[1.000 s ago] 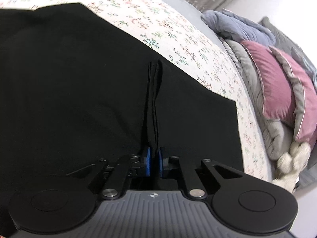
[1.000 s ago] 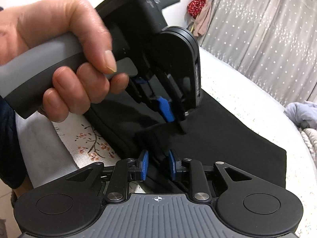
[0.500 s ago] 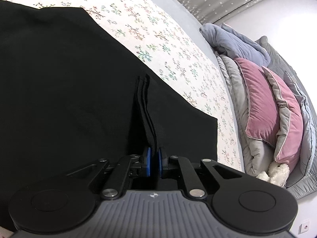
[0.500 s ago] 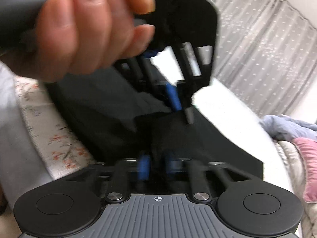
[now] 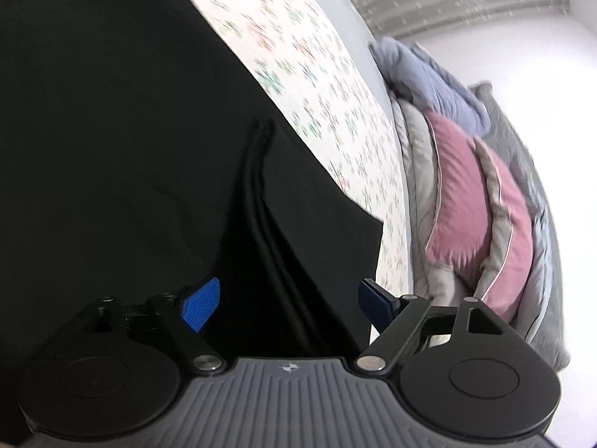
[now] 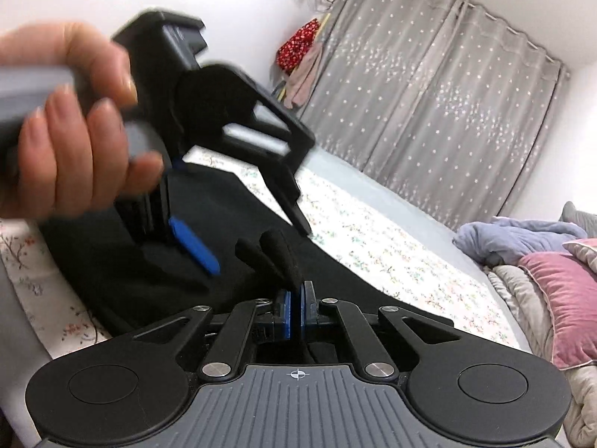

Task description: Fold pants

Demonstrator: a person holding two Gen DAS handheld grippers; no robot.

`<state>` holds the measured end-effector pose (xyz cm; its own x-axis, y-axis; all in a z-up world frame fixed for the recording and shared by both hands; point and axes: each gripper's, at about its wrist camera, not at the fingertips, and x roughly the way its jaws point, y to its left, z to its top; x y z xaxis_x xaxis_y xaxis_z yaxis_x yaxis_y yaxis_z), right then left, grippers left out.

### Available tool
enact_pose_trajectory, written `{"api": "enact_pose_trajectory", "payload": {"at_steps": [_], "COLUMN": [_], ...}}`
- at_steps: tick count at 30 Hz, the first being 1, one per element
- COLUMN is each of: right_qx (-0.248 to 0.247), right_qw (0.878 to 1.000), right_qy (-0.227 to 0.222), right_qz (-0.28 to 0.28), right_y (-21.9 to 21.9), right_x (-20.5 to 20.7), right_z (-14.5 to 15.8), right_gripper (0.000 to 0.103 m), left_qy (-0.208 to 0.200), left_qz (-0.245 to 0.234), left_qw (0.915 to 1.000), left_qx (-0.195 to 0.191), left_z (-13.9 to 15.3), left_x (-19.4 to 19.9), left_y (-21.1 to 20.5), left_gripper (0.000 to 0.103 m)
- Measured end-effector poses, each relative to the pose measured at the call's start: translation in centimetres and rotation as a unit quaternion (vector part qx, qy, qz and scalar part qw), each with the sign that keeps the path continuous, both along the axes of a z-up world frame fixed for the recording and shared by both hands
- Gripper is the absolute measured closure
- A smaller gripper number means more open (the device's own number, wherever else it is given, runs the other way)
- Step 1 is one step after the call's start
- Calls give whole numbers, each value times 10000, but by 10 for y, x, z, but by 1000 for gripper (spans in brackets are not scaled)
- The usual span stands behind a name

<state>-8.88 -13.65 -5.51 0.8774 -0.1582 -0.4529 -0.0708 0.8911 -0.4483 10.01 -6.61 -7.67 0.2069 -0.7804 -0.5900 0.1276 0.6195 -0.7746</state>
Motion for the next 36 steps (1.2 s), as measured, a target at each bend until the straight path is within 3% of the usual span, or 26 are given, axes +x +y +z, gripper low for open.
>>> {"api": "enact_pose_trajectory", "payload": {"at_steps": [4,7,10,13,19,21,22,23,24,36], "right_qx": [-192,-188,-175,-250,-290,-355,-393,-418,-441,-443], "right_qw": [9997,9997,9998,9996,9994,9991,9989,9988,9987,9986], "right_qy": [17,30,22,20,90,135,157,169,173,-265], "right_qz": [129,131,124,135,160,177,188,200,207,79], "right_y": [2,-1,-2,1,7,10,11,12,13,24], "right_x": [5,2,-2,-2,2,4,5,5,6,9], "right_z": [-7,-8,-6,-7,-9,-11,-13,-14,-15,10], "right_gripper": [101,101,101,101,101,101,101,101,101,101], "left_qy": [-399,-839,-998,-1114,-1012,-1123,-1160,-1187,-1206,-1612], "left_qz": [-283,-481,-723,-991,-1047,-1021,-996,-994,-979,-967], "left_qw": [9982,9922,9866,9820,9832,9815,9808,9796,9784,9762], "left_qx": [357,786,1070,1156,1101,1165,1212,1280,1363,1085], "left_z": [3,8,5,9,4,6,7,7,7,34], "left_x": [0,4,16,27,39,39,39,39,40,36], "left_y": [-18,-29,-39,-43,-40,-42,-43,-44,-45,-17], "left_gripper": [13,17,21,22,23,30,47,74,84,85]}}
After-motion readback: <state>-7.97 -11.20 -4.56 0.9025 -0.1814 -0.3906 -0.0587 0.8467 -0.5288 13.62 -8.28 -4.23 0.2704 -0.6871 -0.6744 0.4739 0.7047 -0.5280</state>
